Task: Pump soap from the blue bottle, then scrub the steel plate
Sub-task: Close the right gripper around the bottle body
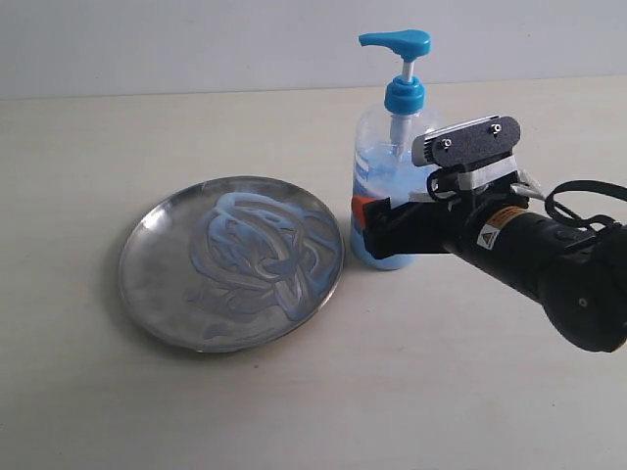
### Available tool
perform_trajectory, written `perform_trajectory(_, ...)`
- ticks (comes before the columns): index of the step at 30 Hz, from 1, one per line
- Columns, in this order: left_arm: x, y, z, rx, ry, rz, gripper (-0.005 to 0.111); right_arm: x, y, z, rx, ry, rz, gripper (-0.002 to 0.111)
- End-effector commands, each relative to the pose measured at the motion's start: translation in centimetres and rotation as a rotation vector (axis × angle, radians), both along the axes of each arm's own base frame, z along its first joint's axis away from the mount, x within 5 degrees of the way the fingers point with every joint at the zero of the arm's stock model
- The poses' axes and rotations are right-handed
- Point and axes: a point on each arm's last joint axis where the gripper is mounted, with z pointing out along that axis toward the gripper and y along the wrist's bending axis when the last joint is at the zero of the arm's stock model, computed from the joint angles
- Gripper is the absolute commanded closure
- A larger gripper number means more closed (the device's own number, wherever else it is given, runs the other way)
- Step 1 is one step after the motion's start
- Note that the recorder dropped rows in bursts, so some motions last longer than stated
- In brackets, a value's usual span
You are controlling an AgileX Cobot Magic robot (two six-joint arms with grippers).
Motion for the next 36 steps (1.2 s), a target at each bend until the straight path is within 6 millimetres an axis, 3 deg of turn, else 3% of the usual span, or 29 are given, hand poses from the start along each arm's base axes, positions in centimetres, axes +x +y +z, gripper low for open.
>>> perform_trajectory(1,0.0,0.0,0.1,0.000,-0.018,-0.005,0.107,0.3,0.1,0.1,-0.003,-0.038,-0.006,0.010)
perform_trajectory(16,0.0,0.0,0.1,0.000,-0.018,-0.005,0.107,1.7,0.9,0.3,0.102,-0.056,-0.040,0.010)
perform_trajectory(24,0.0,0.0,0.1,0.000,-0.018,-0.005,0.107,2.3,1.0,-0.8,0.083,-0.026,-0.071,0.013)
perform_trajectory(26,0.0,0.0,0.1,0.000,-0.018,-0.005,0.107,2.3,1.0,-1.1,0.077,-0.017,-0.071,0.018)
perform_trajectory(29,0.0,0.0,0.1,0.000,-0.018,-0.005,0.107,2.3,1.0,-1.3,0.077,-0.009,-0.073,0.035)
perform_trajectory(36,0.0,0.0,0.1,0.000,-0.018,-0.005,0.107,2.3,1.0,-1.4,0.076,-0.008,-0.071,0.086)
